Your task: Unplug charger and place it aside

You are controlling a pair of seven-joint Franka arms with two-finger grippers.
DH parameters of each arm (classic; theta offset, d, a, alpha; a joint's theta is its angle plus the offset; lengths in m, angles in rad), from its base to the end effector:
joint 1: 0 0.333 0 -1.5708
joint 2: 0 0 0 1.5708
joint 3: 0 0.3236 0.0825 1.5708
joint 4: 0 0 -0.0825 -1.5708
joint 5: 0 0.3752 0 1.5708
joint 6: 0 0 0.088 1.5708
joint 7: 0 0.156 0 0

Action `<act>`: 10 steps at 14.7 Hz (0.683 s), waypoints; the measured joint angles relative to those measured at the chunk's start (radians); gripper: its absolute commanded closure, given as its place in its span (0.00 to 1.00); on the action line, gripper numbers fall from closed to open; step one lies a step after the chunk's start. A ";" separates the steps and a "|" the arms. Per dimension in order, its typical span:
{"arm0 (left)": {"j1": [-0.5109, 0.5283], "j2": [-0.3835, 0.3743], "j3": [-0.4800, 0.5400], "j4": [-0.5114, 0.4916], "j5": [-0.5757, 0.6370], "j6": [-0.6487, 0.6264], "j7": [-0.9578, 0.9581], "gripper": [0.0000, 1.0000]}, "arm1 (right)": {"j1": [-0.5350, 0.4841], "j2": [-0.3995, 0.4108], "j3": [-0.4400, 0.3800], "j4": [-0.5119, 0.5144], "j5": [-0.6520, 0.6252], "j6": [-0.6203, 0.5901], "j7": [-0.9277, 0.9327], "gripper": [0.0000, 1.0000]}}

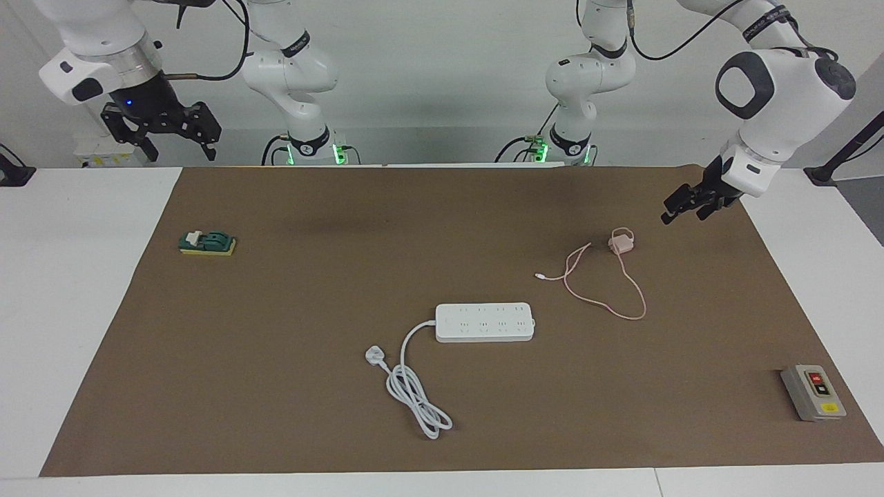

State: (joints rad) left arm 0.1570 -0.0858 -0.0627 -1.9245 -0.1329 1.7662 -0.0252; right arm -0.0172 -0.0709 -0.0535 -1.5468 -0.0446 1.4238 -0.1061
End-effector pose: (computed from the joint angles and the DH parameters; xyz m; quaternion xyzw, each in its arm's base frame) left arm 0.5144 0.0299 0.4817 0.9946 0.0750 -0.0340 0.0632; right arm 0.5030 -0.0441 0.6190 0.9993 0.0151 -0.0278 0.0179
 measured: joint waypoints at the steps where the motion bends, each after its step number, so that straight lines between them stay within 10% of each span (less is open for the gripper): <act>1: -0.010 -0.001 -0.002 0.038 0.006 -0.047 -0.032 0.00 | 0.000 0.000 0.000 0.000 0.004 0.000 0.000 0.00; 10: -0.074 -0.009 -0.005 0.215 0.127 -0.218 -0.168 0.00 | 0.001 -0.002 0.002 0.000 0.039 0.000 0.001 0.00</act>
State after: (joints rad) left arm 0.0827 -0.0945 -0.0678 -1.7092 -0.0064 1.5477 -0.1928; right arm -0.0162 -0.0724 -0.0513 -1.5472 -0.0057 1.4241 -0.1054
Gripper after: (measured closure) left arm 0.000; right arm 0.000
